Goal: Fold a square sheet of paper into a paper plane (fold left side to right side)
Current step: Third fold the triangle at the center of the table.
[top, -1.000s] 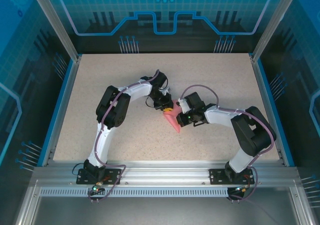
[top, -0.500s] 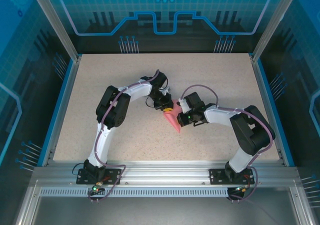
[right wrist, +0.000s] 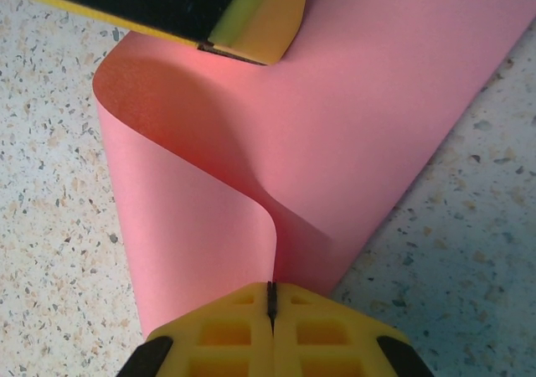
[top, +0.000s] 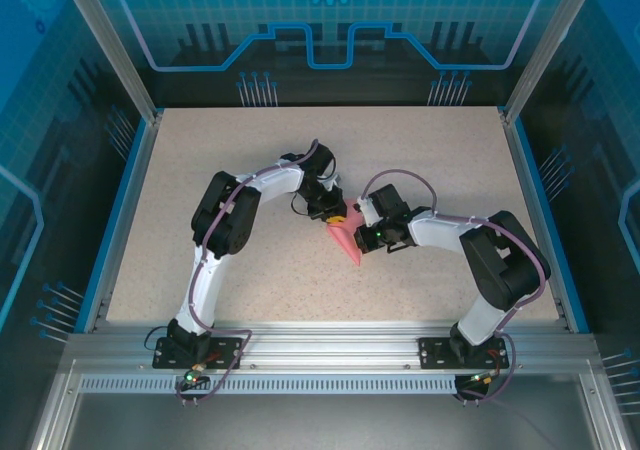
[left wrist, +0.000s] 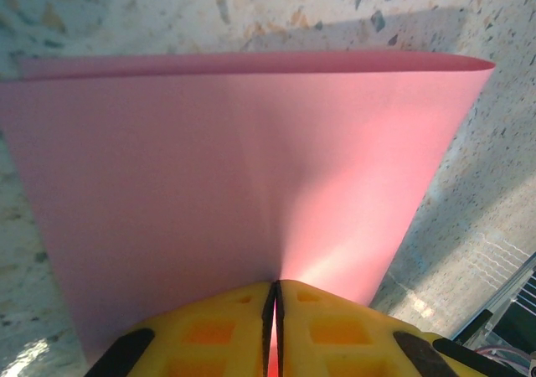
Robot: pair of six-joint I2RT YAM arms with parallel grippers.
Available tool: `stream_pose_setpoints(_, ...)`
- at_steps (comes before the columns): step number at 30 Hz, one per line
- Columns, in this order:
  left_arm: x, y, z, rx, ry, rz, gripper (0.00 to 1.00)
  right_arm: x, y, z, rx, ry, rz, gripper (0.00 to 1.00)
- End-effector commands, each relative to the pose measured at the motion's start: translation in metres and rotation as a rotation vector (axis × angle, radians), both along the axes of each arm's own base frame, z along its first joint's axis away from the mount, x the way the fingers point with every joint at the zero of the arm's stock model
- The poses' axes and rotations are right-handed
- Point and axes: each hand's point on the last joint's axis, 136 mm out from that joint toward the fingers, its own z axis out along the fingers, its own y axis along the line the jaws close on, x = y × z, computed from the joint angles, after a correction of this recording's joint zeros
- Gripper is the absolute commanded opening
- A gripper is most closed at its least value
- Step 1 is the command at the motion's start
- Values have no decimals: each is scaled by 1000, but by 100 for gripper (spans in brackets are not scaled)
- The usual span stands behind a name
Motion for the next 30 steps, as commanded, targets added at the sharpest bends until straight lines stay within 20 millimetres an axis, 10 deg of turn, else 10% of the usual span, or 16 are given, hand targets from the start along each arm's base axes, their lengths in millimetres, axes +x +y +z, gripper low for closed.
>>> stream_pose_setpoints(1, -21, 13, -26, 80, 69, -12, 13, 7, -1, 12, 17, -17, -18, 0)
stream_pose_setpoints(30, -22, 12, -27, 78, 72, -11, 13, 6, -7, 2, -26, 8, -36, 0)
